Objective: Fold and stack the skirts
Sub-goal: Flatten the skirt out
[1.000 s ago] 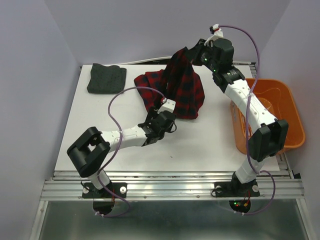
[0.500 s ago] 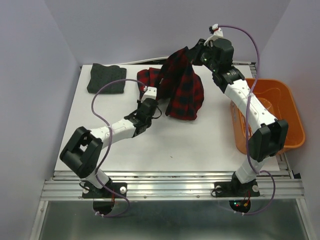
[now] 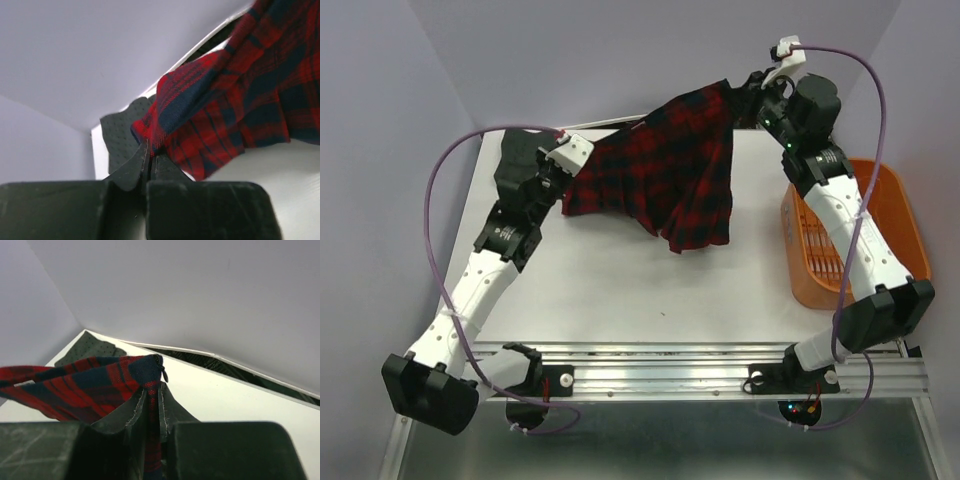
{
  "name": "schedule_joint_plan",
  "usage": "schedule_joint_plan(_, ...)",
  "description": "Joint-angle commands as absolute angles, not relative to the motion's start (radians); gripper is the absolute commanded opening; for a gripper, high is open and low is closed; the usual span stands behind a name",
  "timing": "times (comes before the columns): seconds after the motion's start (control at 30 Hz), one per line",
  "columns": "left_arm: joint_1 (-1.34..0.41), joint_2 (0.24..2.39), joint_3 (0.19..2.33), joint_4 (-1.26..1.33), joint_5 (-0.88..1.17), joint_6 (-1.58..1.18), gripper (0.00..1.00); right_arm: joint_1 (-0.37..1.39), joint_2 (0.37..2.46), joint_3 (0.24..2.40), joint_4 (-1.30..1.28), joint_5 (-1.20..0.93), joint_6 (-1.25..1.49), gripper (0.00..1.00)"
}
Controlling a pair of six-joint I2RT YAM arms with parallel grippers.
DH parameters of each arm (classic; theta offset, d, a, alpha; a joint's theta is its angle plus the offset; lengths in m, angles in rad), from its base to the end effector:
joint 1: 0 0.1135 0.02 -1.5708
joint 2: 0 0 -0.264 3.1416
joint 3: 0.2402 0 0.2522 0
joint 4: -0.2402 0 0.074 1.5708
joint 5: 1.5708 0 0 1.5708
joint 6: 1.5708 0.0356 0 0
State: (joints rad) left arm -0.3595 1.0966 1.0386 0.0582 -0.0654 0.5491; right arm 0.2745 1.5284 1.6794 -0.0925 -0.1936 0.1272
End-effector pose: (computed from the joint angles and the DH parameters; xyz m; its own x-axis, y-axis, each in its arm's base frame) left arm 0.2414 -0.0882 0.3941 0.1515 0.4995 -0.8530 0.2472 0.8164 0.5219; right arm 0.3357 0.1017 0.4798 -0.0014 0.1289 -0.9917 -0.4544 0.8833 0.1155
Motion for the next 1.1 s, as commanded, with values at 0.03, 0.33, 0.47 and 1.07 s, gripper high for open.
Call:
schedule_joint_plan(0.03, -0.256, 1.106, 1.222, -0.124, 0.078, 0.741, 0.0, 0.187, 1.407, 1.648, 0.008, -0.227, -0.034, 0.01)
schedule_joint_plan(0.33, -0.153, 0.99, 1.31, -0.228, 0.173, 0.624, 0.0, 0.169, 1.195, 1.588, -0.148, -0.305, -0.083, 0.01)
schedule_joint_plan(0.47, -0.153, 0.844, 1.26, -0.296, 0.256, 0.646, 0.0, 0.169, 1.076, 1.523, -0.241, -0.333, -0.074, 0.01)
schedule_joint_plan(1.07, -0.153, 0.652, 1.174, -0.496, 0.225, 0.663, 0.0, 0.169, 0.966, 1.301, -0.35, -0.353, 0.043, 0.01)
